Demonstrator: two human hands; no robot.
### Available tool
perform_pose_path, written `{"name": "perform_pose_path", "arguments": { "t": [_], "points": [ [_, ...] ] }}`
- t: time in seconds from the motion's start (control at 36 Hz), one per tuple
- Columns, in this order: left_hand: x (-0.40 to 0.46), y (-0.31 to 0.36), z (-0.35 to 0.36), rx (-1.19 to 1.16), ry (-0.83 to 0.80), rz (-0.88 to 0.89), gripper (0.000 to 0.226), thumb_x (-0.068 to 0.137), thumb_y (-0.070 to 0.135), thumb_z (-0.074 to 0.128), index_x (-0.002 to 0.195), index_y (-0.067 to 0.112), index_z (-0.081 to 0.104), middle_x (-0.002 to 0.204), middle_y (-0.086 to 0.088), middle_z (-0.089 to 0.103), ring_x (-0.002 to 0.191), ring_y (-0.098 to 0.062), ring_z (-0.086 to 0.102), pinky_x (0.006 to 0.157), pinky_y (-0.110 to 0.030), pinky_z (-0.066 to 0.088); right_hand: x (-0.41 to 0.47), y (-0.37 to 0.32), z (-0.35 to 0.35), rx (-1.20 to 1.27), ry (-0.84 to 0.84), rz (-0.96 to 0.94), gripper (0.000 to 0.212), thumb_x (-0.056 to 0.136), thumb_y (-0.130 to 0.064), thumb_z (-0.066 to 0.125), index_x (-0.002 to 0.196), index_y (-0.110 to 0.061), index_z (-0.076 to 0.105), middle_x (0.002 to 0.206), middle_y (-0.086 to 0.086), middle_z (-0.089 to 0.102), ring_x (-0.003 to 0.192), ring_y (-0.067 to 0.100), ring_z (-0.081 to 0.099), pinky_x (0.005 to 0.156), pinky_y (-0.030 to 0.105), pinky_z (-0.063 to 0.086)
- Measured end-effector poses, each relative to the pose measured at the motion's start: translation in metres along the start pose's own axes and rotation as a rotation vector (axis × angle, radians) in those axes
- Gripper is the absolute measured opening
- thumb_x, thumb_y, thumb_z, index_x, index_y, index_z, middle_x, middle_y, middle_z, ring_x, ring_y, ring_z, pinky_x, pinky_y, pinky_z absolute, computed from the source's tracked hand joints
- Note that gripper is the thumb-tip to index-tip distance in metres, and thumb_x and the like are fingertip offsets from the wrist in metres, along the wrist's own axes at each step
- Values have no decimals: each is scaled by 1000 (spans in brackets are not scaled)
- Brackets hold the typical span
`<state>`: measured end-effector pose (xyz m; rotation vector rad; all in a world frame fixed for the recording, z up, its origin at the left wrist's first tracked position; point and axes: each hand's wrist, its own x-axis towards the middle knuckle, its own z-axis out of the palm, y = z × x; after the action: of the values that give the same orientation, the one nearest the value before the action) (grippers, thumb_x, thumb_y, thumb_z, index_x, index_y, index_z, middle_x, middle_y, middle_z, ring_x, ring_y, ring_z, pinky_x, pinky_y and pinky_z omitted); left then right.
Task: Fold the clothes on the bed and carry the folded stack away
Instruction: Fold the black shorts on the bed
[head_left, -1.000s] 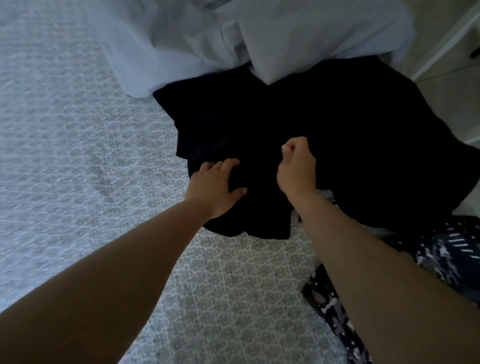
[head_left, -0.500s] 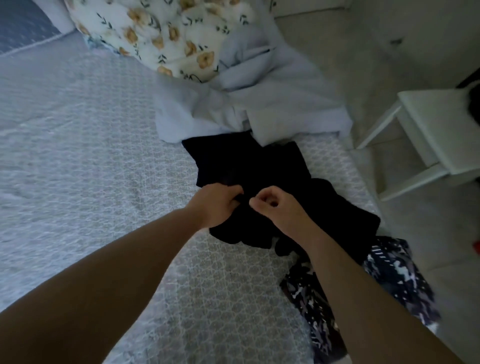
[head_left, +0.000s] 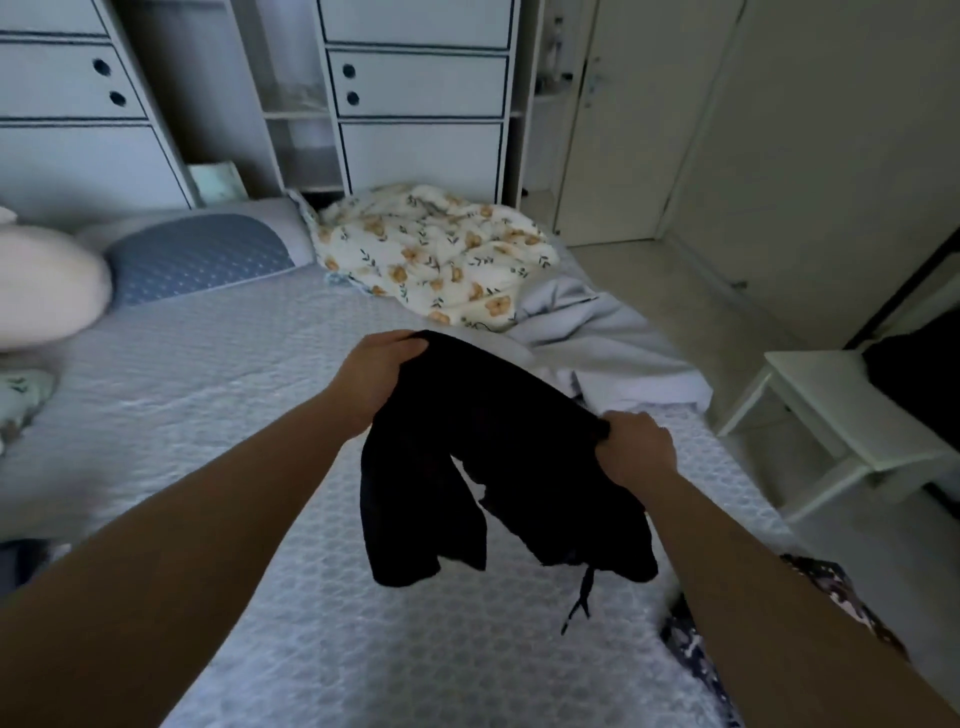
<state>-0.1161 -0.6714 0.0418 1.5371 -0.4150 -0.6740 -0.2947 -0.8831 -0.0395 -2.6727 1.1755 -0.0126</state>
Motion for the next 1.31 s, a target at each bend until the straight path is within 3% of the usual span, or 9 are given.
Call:
{"name": "perform_pose_path", "arguments": {
  "t": [0.11,0.22,0.36,0.53,0.61,0.81,0.97,1.11,1.31],
  "points": [
    [-32,19,-80,161,162,111,24,93,8,53,74,15,66,62,3,67,61,-12,63,61,-21,46,-25,-69,-18,438,-32,31,28,97,-15,42,119,-3,56,118,20,59,110,34,54,88,31,41],
    [-56,28,-134,699,284,245,10,92,19,56,101,18,61,103,-5,63,97,-20,55,81,-26,35,-56,-142,-49,585,-55,-251,31,99,0,37,124,8,52,121,28,56,114,40,51,76,13,39],
    [-86,42,-140,1011,-102,439,94,72,56,73,148,28,26,149,1,36,137,-17,30,112,-35,26,-89,-224,-90,731,-117,-477,17,95,-1,46,99,7,59,88,21,60,78,23,57,57,14,39],
    [-113,49,-154,714,0,445,8,94,31,57,92,26,63,80,17,62,74,4,60,62,-4,36,-114,-274,-107,786,-122,-649,12,90,-11,60,79,-8,64,69,0,58,60,5,54,54,14,37],
    [-122,62,-174,480,48,406,16,95,14,55,98,21,68,84,9,69,73,3,62,66,-9,42,-118,-271,-101,844,-267,-594,10,84,-26,71,81,-18,65,72,-7,62,63,2,61,55,11,42],
    [-140,77,-200,296,87,347,21,96,10,51,110,19,64,96,7,69,79,4,65,66,-6,44,-121,-265,-81,733,-534,-518,21,86,-26,68,106,-32,68,114,-5,68,110,16,61,101,35,43],
    [-145,74,-228,288,87,214,25,97,29,51,118,23,64,105,1,71,94,-15,66,83,-26,47,-125,-274,-89,948,-408,-464,20,99,-22,49,105,-13,66,106,20,63,105,41,57,91,38,44],
    [-142,57,-232,557,350,212,25,87,16,66,110,24,59,111,-2,62,106,-22,59,96,-33,43,-136,-299,-106,872,-234,-550,31,99,-28,46,95,-2,62,85,12,60,70,15,56,61,25,37],
    [-164,58,-184,720,22,381,43,75,57,68,113,49,52,106,24,59,94,8,56,79,-13,41,-150,-324,-106,676,-196,-672,27,96,-25,53,70,-24,59,67,-7,60,62,6,54,58,20,38]
  ]
}}
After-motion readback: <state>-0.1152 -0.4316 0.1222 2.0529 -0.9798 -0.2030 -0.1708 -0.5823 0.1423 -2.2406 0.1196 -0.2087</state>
